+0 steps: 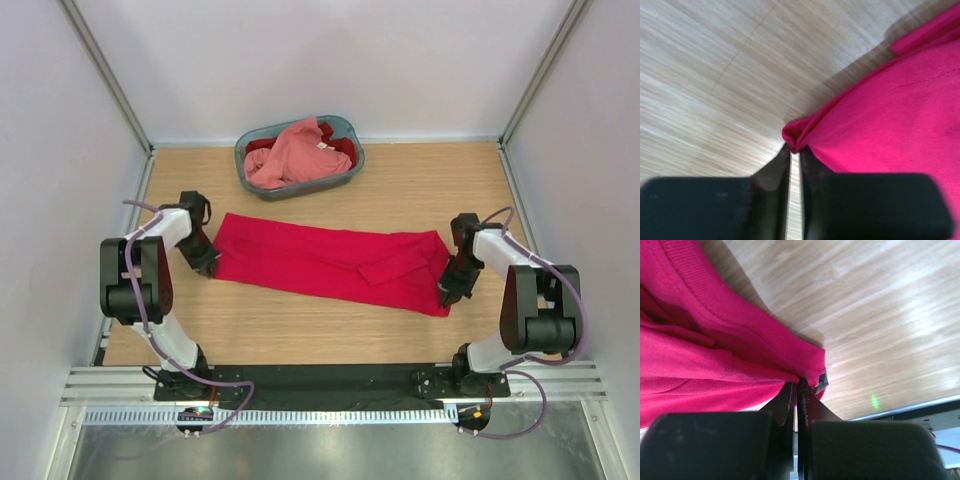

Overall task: Fold and stack the t-shirts
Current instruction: Fold the tshirt

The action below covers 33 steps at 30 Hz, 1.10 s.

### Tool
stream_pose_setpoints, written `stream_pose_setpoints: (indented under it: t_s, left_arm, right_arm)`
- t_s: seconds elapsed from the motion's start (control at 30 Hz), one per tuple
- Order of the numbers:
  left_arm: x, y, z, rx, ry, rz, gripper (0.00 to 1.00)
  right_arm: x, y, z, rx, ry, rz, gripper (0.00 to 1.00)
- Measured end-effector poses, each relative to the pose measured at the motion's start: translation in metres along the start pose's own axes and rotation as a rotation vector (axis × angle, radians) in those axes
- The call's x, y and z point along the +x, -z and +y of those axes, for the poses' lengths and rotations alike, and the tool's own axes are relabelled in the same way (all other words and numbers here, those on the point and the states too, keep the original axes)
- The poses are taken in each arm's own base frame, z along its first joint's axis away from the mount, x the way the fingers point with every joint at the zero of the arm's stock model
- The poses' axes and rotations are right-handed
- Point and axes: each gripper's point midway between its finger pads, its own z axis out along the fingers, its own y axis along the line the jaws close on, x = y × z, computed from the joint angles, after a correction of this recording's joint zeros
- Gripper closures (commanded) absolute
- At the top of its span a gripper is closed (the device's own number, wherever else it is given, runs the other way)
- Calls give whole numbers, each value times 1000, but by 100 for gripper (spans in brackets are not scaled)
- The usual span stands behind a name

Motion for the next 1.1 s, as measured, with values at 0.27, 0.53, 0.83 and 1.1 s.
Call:
stream_pose_setpoints:
  t_s: [0.27,0.53,0.83,1.1]
  left_arm:
    - [6,27,18,-22,22,-53,40]
    - [-2,88,16,118,47,-216,48]
    - [30,101,-9,266,-23,-179,53]
    - [43,100,-14,302,-28,-138,53]
  right_arm:
    - [0,26,-8,-6,19,-65,48]
    - [-37,72,37,-202,85,-204,44]
    - [-43,47,103,-387,52,-104,55]
    - [-28,28,131,-426,25,-53,57]
